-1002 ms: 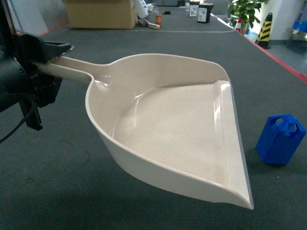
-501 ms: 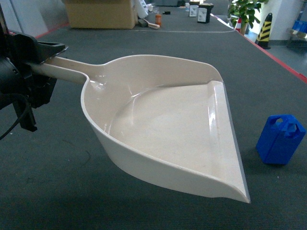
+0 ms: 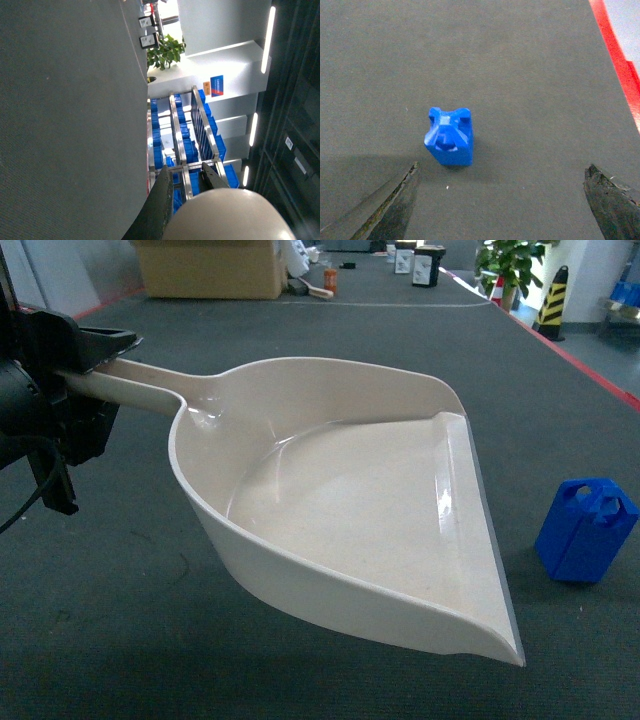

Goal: Place part in tray to right shelf

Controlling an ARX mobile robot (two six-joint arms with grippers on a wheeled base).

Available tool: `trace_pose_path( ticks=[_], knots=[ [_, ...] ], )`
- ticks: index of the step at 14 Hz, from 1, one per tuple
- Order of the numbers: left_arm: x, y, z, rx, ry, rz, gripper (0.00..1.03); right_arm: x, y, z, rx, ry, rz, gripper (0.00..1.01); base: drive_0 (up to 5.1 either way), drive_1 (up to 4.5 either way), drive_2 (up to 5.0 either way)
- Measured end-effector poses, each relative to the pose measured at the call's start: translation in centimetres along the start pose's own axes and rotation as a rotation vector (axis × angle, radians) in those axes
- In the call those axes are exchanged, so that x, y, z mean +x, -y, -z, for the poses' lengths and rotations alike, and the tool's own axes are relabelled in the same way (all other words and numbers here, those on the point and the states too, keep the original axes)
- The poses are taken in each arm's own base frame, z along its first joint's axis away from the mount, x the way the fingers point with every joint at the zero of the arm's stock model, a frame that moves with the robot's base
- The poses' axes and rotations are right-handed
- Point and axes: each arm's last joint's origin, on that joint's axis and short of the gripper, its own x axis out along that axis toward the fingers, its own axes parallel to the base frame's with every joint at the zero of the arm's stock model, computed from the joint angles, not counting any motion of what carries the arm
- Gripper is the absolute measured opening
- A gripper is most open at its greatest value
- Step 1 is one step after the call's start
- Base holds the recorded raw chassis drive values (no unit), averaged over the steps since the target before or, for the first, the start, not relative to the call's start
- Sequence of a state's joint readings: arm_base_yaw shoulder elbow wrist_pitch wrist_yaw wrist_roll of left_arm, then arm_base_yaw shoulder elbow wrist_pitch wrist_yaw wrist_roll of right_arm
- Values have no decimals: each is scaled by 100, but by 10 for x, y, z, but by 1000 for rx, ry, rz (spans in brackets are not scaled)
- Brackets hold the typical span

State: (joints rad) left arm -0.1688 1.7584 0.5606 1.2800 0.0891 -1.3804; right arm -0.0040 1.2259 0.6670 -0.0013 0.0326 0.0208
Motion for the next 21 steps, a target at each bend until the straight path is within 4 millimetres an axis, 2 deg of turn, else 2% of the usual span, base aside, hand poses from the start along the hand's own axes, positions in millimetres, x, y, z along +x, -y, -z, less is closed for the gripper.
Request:
trace_pose_path(
  ticks=[1,3,6,9,10,11,12,13,14,16,18,19,21],
  knots=[
    [0,0,0,0,0,1,13,28,-7,-16,20,-45,-22,98,0,0,0],
    [0,0,0,0,1,0,13,67,-17,-23,38,-120,-35,98,0,0,0],
    [0,0,0,0,1,1,13,109,-27,-18,62,-214,-30,98,0,0,0],
    [0,0,0,0,0,0,13,140,-37,4,44,-315,-24,98,0,0,0],
    [0,0,0,0,0,0,13,146,-38,10,40,-321,-7,89,0,0,0],
    [0,0,0,0,0,0,13,146,-37,9,38,-309,7,77,0,0,0],
    [0,0,0,0,0,0,13,141,-36,6,41,-285,10,58,0,0,0],
    [0,0,0,0,0,0,13,133,-35,1,43,-271,6,49,0,0,0],
    [0,0,0,0,0,0,13,121,-35,-9,47,-237,-2,48,0,0,0],
    [0,0,0,0,0,0,12,82,-45,-44,57,-97,-84,48,0,0,0],
    [0,0,0,0,0,0,12,41,-74,-82,78,77,-254,48,0,0,0],
    [0,0,0,0,0,1,12,19,-96,-98,110,153,-387,48,0,0,0],
    [0,0,0,0,1,1,12,8,-133,-94,159,104,-558,47,0,0,0]
  ],
)
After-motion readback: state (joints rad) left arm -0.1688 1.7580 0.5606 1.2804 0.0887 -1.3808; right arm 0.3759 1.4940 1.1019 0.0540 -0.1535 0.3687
